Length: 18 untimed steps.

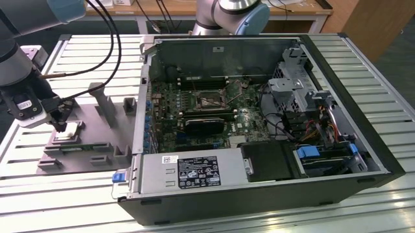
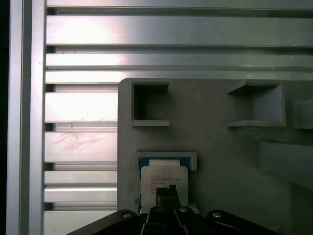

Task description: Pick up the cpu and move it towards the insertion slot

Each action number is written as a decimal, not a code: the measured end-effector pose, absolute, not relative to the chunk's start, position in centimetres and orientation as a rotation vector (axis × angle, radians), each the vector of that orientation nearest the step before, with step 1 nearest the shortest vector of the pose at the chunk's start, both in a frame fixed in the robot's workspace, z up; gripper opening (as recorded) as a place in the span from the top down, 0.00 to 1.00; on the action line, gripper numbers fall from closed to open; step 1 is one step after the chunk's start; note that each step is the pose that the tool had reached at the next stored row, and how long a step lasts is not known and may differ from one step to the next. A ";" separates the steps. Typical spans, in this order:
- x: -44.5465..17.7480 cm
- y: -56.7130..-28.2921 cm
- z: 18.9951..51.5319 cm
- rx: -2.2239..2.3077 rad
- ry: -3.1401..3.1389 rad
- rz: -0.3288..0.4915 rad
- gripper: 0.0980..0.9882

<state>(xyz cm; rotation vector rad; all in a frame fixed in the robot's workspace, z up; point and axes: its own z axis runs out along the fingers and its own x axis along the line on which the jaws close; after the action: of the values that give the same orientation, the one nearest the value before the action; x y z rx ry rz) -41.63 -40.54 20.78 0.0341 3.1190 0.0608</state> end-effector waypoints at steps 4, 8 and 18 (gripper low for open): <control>-41.6 -40.5 20.7 0.035 3.119 0.061 1.00; -41.6 -40.5 20.3 0.035 3.119 0.061 1.00; -41.6 -40.5 20.3 0.035 3.119 0.061 0.85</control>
<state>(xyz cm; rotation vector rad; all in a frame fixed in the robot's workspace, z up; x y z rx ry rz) -41.63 -40.54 20.30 0.0351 3.1190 0.0606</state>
